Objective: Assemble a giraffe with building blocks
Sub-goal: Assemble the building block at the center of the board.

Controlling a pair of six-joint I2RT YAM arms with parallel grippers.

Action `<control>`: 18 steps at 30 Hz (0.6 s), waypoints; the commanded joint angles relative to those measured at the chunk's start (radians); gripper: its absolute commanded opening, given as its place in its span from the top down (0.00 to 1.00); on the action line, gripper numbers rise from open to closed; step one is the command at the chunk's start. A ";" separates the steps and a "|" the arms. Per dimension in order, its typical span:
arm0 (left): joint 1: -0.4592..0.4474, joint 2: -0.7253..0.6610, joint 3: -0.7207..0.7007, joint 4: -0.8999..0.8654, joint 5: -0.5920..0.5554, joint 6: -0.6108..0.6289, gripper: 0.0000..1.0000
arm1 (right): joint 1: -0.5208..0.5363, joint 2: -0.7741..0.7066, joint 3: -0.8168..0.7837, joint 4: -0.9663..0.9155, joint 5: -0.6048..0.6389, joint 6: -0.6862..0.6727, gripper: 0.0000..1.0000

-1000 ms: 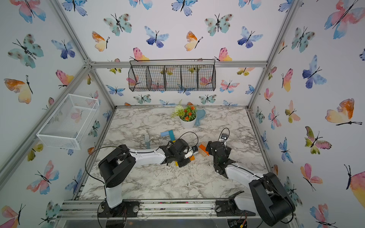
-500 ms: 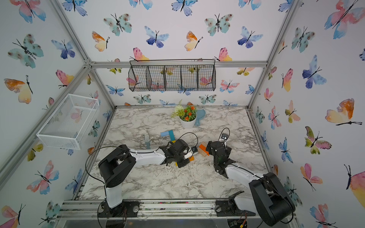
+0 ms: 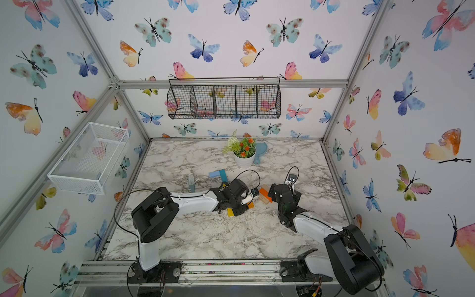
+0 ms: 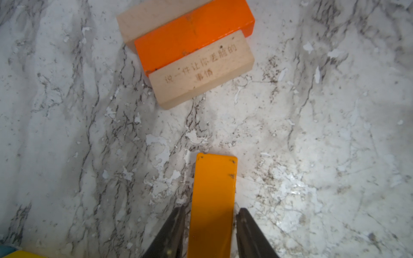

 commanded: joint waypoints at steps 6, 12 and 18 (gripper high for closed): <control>0.001 -0.021 0.021 -0.030 -0.006 -0.045 0.56 | -0.005 -0.001 0.018 0.018 -0.011 -0.013 0.02; 0.011 -0.133 0.008 0.037 -0.069 -0.138 0.50 | -0.005 -0.013 0.009 0.039 -0.054 -0.028 0.02; 0.076 -0.261 -0.047 0.105 -0.192 -0.298 0.34 | -0.005 -0.044 -0.009 0.080 -0.133 -0.051 0.02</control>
